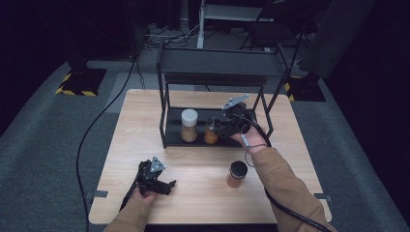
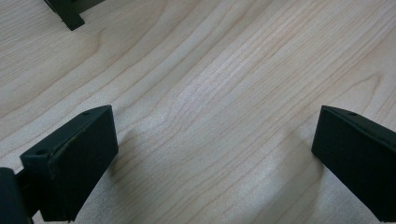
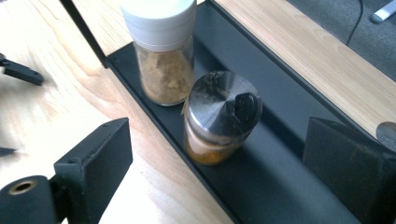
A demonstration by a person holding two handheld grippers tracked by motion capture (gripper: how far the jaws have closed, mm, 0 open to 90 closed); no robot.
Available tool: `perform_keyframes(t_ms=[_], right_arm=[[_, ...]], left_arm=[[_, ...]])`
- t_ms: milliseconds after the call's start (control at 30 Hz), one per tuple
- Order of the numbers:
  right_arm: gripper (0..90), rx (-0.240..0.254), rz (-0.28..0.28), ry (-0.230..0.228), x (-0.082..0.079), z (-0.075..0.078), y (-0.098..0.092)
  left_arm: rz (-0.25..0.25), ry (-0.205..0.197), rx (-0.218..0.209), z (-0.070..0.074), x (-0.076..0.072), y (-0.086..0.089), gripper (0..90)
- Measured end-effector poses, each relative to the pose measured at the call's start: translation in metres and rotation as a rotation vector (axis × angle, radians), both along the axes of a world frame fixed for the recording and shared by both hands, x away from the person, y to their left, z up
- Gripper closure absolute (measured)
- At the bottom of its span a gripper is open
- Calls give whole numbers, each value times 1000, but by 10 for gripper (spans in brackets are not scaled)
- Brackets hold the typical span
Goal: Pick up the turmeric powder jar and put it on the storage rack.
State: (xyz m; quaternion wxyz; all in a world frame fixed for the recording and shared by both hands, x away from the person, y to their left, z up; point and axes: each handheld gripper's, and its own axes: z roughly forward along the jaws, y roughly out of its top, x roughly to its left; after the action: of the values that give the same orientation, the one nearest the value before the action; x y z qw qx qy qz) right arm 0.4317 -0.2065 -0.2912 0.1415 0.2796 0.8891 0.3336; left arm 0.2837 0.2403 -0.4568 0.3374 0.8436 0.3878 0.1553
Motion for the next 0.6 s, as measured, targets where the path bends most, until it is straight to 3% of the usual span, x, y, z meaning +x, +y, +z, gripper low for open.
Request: perform_keyframes(t_ms=[600], right_arm=[[77,23,7,-36,-53,16,-39]], left_arm=[[2,0,0,0,0,0,0]])
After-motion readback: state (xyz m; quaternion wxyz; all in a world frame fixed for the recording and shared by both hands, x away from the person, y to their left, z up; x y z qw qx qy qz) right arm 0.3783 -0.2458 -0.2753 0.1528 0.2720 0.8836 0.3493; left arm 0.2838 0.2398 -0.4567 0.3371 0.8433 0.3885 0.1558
